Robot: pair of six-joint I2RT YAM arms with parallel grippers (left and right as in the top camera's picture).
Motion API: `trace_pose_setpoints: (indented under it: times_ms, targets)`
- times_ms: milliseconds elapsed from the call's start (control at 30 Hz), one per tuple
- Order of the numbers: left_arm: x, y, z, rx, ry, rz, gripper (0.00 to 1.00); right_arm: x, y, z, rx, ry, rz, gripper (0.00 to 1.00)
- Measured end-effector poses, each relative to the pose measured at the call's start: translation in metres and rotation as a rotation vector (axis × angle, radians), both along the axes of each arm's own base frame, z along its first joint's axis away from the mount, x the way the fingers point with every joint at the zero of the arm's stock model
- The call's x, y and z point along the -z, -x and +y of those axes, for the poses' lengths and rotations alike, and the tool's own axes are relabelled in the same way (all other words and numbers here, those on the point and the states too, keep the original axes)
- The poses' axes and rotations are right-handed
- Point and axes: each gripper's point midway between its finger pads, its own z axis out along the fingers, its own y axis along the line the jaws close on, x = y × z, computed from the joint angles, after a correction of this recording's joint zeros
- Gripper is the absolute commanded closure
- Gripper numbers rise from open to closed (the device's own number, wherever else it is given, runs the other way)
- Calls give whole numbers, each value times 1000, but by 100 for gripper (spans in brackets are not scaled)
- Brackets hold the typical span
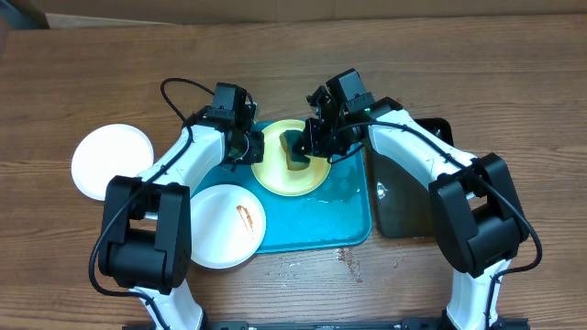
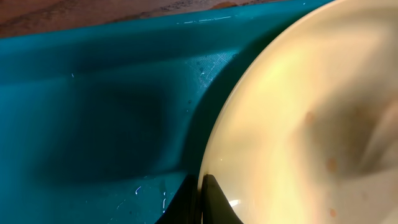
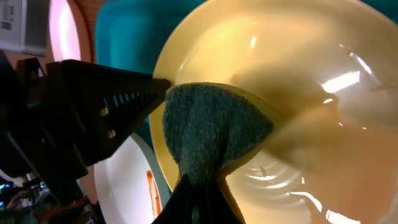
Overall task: Clean dirty plates on tray and stack at the side
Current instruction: 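Scrub the yellow-green plate held by the left gripper with the sponge, then return the sponge to the black water tray with the right gripper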
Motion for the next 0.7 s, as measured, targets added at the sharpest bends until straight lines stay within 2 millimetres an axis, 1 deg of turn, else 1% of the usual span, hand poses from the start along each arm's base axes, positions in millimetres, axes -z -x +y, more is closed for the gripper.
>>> trace_pose_setpoints:
  times_ms: [167, 233, 300, 333, 400, 467, 533, 567, 600, 633, 700]
  targets:
    - [0, 0, 0, 0, 0, 0, 96, -2, 6, 8, -14, -21, 13, 96]
    - [0, 0, 0, 0, 0, 0, 96, -6, 11, 10, -30, -55, 41, 96]
    - [0, 0, 0, 0, -1, 1, 96, -11, 15, 5, -36, -82, 82, 96]
    - [0, 1, 0, 0, -1, 4, 96, -14, 18, -3, -30, -84, 108, 96]
    - [-1, 1, 0, 0, -2, 9, 96, -24, 23, -24, -5, -68, 140, 96]
    - [-2, 2, 0, 0, -3, 15, 96, -41, 28, -51, 29, -25, 141, 96]
    - [-3, 2, 1, 0, -5, 18, 96, -61, 35, -83, 82, 57, 118, 96]
    - [-4, 2, 1, -1, -6, 17, 96, -74, 42, -106, 125, 128, 100, 96]
    - [-5, 1, 2, -2, -11, 15, 96, -81, 46, -118, 145, 164, 87, 96]
    - [-6, 1, 2, -3, -18, 10, 96, -88, 53, -136, 176, 226, 74, 96]
    - [-15, -1, 5, -8, -40, -16, 96, -96, 65, -166, 229, 326, 70, 96]
